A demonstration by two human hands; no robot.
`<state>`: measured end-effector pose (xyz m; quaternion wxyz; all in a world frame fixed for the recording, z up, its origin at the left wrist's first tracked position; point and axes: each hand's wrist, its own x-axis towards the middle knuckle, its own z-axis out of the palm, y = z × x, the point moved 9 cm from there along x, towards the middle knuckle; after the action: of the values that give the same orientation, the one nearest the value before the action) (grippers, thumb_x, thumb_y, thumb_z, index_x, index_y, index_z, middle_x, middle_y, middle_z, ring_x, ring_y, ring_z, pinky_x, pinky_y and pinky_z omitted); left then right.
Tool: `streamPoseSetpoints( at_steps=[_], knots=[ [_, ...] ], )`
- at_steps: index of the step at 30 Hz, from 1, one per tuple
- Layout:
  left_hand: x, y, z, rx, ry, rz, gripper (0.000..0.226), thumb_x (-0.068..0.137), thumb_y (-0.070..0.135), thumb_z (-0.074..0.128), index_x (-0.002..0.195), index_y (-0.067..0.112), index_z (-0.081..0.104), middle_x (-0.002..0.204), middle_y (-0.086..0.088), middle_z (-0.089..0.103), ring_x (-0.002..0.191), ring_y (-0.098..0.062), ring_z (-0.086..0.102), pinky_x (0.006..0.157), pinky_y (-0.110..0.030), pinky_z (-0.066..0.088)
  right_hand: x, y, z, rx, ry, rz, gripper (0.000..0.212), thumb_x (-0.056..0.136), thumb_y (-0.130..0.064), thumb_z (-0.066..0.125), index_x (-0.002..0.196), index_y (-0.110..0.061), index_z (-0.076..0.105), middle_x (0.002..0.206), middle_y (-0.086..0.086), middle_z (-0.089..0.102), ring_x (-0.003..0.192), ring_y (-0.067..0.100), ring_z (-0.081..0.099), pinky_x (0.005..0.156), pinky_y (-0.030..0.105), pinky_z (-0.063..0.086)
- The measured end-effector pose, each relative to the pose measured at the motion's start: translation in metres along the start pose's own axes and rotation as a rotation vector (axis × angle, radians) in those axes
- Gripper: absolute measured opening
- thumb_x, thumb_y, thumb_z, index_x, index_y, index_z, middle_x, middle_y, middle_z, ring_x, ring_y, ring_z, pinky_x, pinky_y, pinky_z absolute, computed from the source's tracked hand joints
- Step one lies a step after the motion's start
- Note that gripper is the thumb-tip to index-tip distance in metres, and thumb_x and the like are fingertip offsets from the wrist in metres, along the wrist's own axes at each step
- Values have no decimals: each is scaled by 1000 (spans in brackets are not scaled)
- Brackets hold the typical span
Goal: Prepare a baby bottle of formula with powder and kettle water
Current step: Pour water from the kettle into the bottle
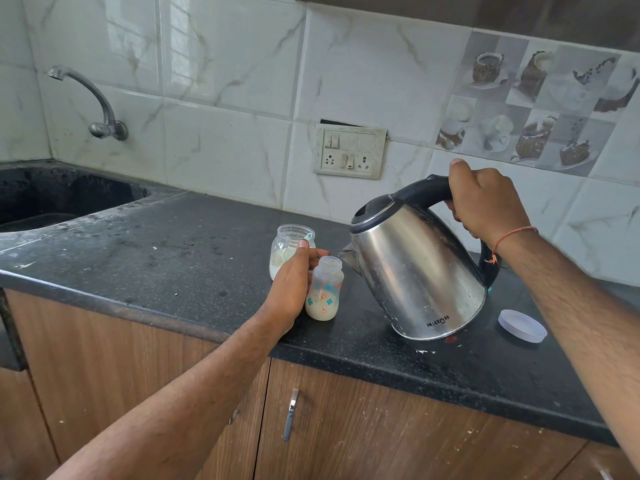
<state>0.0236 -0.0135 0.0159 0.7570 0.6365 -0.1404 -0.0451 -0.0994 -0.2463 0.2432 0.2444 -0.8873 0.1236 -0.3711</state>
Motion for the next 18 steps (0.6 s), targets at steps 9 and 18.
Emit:
streamPoseSetpoints(
  at_steps=[9, 18],
  knots=[
    [1, 1, 0, 0, -2, 13, 63, 118, 51, 21, 117, 16, 74, 117, -8, 81, 105, -19, 75, 85, -30, 55, 1, -1, 1, 3, 5, -4, 59, 103, -42, 39, 62, -7, 62, 60, 10, 64, 70, 40, 58, 79, 49, 53],
    [1, 1, -1, -1, -2, 15, 63, 118, 51, 21, 114, 18, 75, 114, -6, 82, 97, -14, 76, 79, -26, 54, 0, -3, 1, -5, -5, -2, 57, 103, -39, 39, 68, 0, 62, 62, 12, 65, 71, 41, 58, 79, 49, 53]
  ],
)
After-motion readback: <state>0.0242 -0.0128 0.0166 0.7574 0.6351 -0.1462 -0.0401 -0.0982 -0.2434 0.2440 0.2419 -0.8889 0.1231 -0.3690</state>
